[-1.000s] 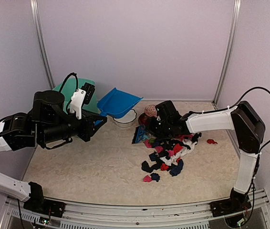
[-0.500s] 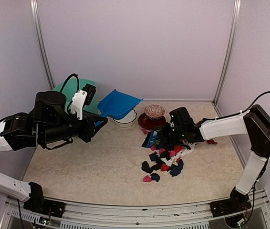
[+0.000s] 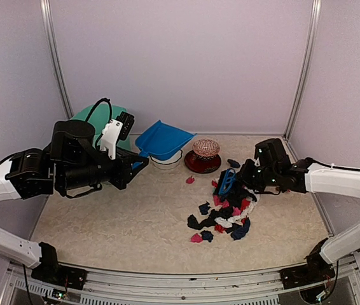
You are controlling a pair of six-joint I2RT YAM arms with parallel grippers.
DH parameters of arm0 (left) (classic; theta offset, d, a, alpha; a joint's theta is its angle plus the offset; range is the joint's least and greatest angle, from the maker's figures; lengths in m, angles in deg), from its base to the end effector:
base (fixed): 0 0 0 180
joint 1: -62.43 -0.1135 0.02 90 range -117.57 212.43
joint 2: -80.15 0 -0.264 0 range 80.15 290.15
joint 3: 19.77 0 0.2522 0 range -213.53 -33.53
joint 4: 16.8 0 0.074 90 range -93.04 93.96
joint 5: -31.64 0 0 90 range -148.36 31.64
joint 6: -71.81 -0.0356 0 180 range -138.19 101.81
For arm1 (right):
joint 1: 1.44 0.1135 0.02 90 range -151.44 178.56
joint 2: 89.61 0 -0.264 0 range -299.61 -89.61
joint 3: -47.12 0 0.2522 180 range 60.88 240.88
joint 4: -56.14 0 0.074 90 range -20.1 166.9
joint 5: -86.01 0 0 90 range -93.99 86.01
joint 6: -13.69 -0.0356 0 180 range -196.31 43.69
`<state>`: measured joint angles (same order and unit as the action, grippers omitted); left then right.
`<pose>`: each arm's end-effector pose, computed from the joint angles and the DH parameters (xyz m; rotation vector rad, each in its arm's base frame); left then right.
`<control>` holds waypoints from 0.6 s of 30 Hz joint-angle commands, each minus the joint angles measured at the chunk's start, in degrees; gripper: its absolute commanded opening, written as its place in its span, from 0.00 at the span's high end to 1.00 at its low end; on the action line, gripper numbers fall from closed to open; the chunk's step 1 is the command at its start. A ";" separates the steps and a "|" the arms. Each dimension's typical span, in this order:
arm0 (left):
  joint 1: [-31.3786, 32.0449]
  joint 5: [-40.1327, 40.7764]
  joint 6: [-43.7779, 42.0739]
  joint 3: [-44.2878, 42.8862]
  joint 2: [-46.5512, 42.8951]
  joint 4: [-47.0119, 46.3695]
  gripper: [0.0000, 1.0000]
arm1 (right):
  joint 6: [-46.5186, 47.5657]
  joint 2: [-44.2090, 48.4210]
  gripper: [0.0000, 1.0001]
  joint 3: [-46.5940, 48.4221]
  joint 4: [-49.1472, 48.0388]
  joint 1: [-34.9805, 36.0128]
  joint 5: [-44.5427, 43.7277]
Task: Sweep away the paper scraps from the table
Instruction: Sweep the paper scraps at the center of the board.
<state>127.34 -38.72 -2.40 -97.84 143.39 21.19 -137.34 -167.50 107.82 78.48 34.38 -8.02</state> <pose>0.1142 -0.2157 0.3715 0.6185 1.8987 -0.5859 0.2366 0.1677 0.2274 0.5607 2.3256 0.7875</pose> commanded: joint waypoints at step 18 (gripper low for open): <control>-0.31 -0.93 0.02 -2.13 0.92 -1.56 1.00 | 55.43 9.11 1.00 8.22 -5.69 -9.81 -21.82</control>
<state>127.34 -39.75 -2.37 -98.69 145.14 20.10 -102.37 -156.83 118.75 84.38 27.14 -27.63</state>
